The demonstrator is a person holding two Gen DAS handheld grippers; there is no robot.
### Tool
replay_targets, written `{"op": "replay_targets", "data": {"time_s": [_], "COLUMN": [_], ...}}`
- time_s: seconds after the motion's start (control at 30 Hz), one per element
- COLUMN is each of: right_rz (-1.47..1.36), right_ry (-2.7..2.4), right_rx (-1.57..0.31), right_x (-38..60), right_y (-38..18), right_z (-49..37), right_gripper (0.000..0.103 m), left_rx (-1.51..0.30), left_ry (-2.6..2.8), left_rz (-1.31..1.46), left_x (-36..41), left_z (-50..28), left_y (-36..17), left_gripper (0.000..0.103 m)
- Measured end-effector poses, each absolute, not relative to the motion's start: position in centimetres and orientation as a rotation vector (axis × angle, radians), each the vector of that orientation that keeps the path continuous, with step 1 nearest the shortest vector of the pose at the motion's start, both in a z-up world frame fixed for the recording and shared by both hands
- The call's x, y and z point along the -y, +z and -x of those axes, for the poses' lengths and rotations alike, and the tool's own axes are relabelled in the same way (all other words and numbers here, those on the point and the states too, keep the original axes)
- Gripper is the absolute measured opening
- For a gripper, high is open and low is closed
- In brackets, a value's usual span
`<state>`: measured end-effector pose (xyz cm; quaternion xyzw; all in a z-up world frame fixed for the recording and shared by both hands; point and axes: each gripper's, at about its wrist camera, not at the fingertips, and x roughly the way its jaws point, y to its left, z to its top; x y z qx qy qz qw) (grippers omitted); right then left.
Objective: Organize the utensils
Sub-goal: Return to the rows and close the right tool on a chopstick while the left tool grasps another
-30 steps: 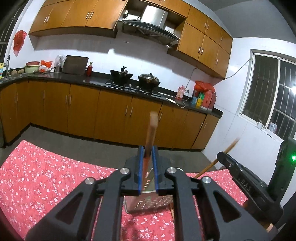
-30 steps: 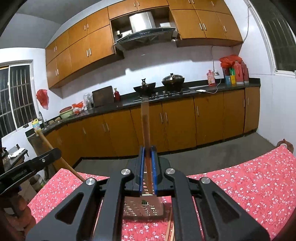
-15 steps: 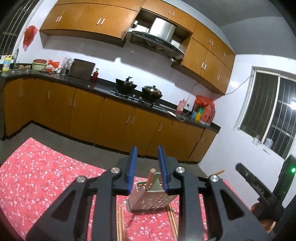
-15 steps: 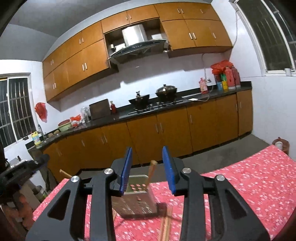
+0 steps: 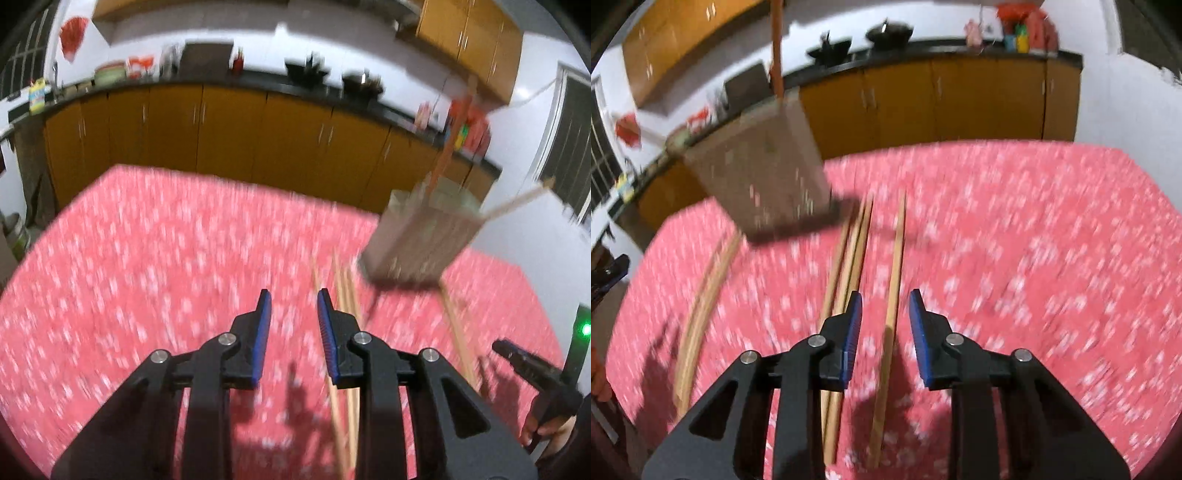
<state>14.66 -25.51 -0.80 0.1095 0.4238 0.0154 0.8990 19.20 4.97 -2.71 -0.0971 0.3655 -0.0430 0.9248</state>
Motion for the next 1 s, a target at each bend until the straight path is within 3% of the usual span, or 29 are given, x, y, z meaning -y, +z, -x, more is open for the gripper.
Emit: {"op": "replay_targets", "data": {"time_s": [0.13,0.27,0.7,1.0], "right_rz": [-0.198,-0.151,-0.179,-0.165], "right_ry": [0.016,-0.018,-0.086,-0.083], "right_rx": [-0.922,-0.908,-0.892,-0.890], "right_x": [24.7,24.7,26.3,26.1], "right_y": [-2.5,-2.7,-2.8,-2.7], "right_z": [-14.6,-14.7,-14.7,-14.4], "right_gripper": [0.027,0.008,0.008,0.008], "left_rx": [-0.830,-0.862,-0.891,-0.916], "left_ry": [-0.108,-0.126,-0.187,-0.145], "left_rz": [0.188,0.174,0.119,0.041], "left_x": [-4.3,-3.6,-0.9,0.5], "left_z": [-18.7,-18.4,-18.1,-18.7], "left_y": [-5.7,-7.0,-7.4,-8.4], "left_gripper": [0.027,0.027,0.025,0.016]}}
